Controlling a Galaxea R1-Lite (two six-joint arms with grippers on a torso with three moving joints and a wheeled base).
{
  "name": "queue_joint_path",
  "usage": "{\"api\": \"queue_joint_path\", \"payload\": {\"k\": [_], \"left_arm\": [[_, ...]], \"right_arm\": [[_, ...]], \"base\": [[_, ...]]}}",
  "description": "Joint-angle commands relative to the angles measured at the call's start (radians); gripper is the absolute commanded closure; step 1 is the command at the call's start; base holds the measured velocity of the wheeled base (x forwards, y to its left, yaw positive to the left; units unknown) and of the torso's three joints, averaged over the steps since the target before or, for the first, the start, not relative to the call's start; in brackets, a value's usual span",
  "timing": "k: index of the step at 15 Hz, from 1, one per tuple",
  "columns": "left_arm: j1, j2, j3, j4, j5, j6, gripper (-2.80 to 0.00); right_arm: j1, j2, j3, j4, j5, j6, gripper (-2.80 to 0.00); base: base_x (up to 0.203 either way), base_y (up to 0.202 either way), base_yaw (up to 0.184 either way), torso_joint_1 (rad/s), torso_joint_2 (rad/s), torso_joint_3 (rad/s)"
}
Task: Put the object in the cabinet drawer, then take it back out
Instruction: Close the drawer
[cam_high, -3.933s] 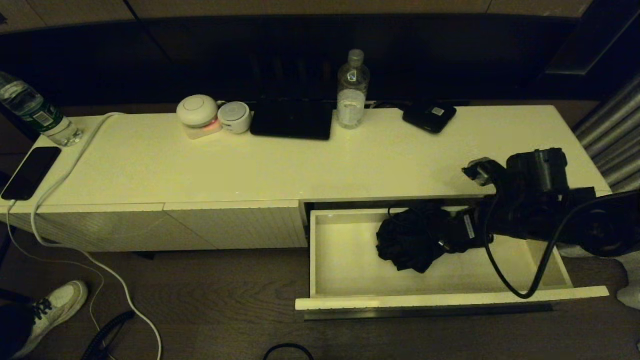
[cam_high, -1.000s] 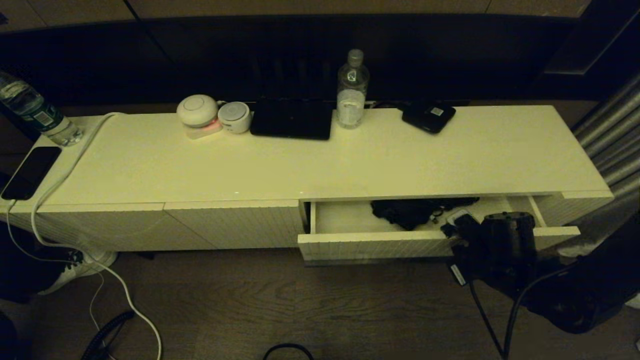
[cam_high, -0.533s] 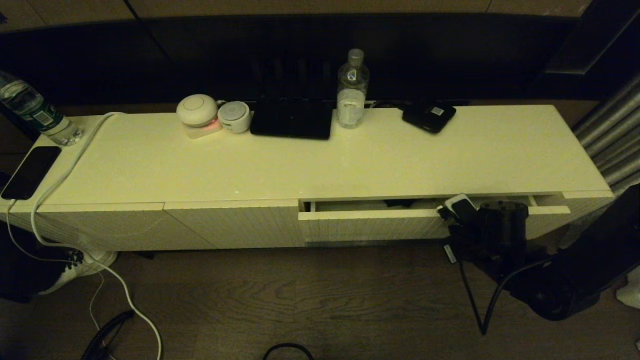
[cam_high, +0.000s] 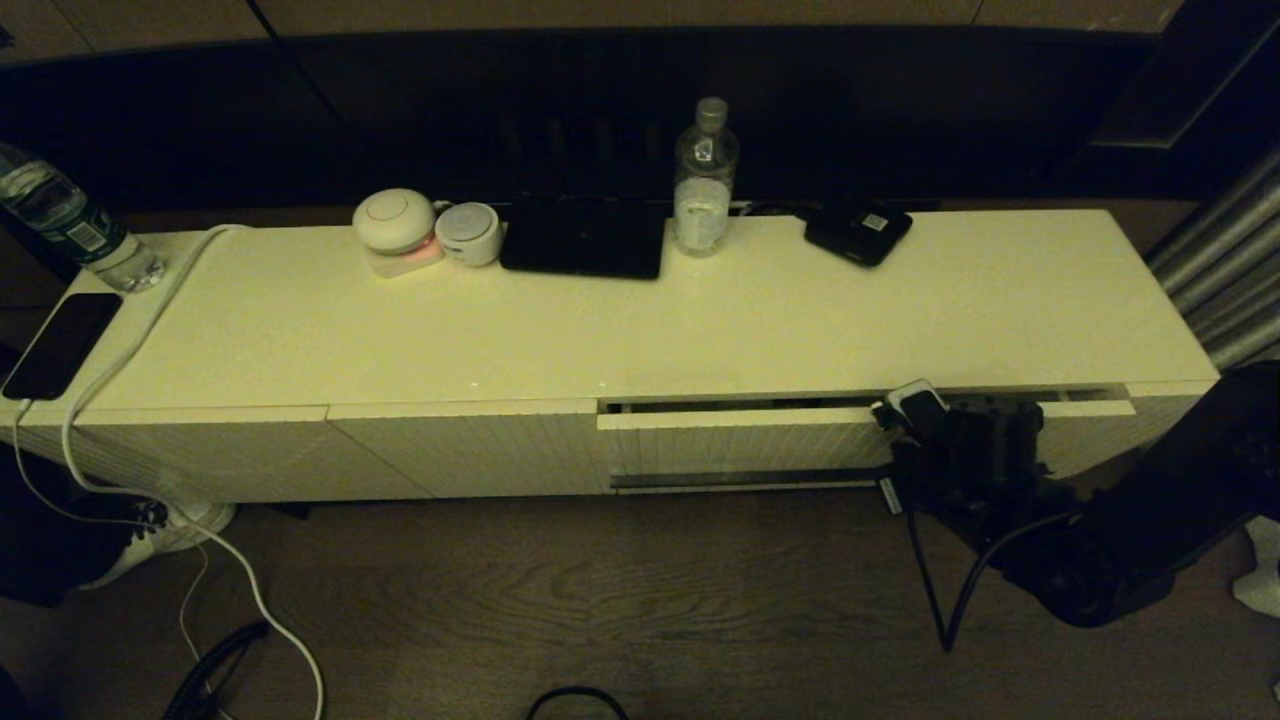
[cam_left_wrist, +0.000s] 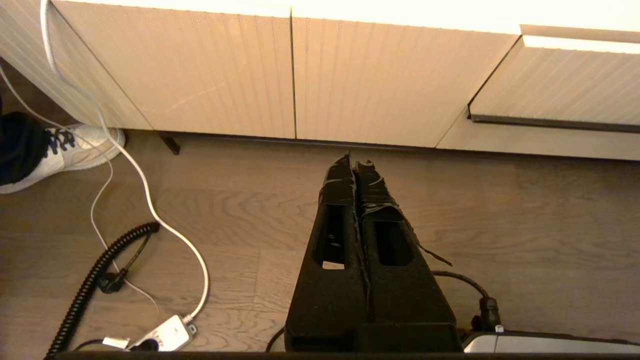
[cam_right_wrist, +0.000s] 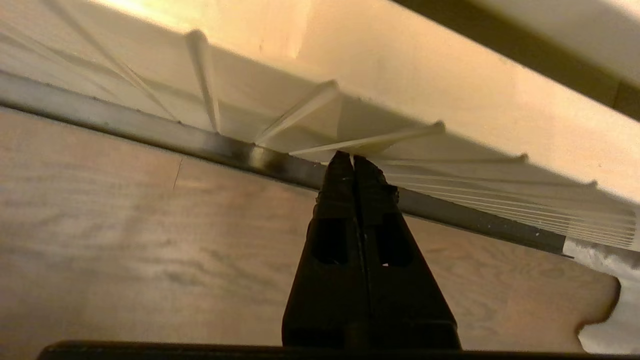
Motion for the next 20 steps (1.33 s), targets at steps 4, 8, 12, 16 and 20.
{"api": "queue_joint_path", "payload": {"k": [4, 8, 12, 16, 20], "left_arm": [[0.001, -0.002, 0.0, 0.0, 0.001, -0.001, 0.0], [0.001, -0.002, 0.0, 0.0, 0.001, -0.001, 0.0], [0.001, -0.002, 0.0, 0.0, 0.001, -0.001, 0.0], [0.001, -0.002, 0.0, 0.0, 0.001, -0.001, 0.0], [0.001, -0.002, 0.0, 0.0, 0.001, -0.001, 0.0]], "right_arm": [[0.001, 0.019, -0.034, -0.054, -0.043, 0.019, 0.0], [0.001, 0.003, -0.027, -0.058, -0.071, 0.024, 0.0], [0.03, -0.154, 0.115, -0.009, -0.066, 0.009, 0.0], [0.065, -0.421, 0.273, 0.136, -0.035, -0.078, 0.0], [0.127, -0.778, 0.325, 0.486, -0.007, -0.244, 0.0]], "base": [[0.0, 0.0, 0.0, 0.0, 0.0, 0.0], [0.0, 0.0, 0.0, 0.0, 0.0, 0.0], [0.0, 0.0, 0.0, 0.0, 0.0, 0.0], [0.0, 0.0, 0.0, 0.0, 0.0, 0.0], [0.0, 0.0, 0.0, 0.0, 0.0, 0.0]]}}
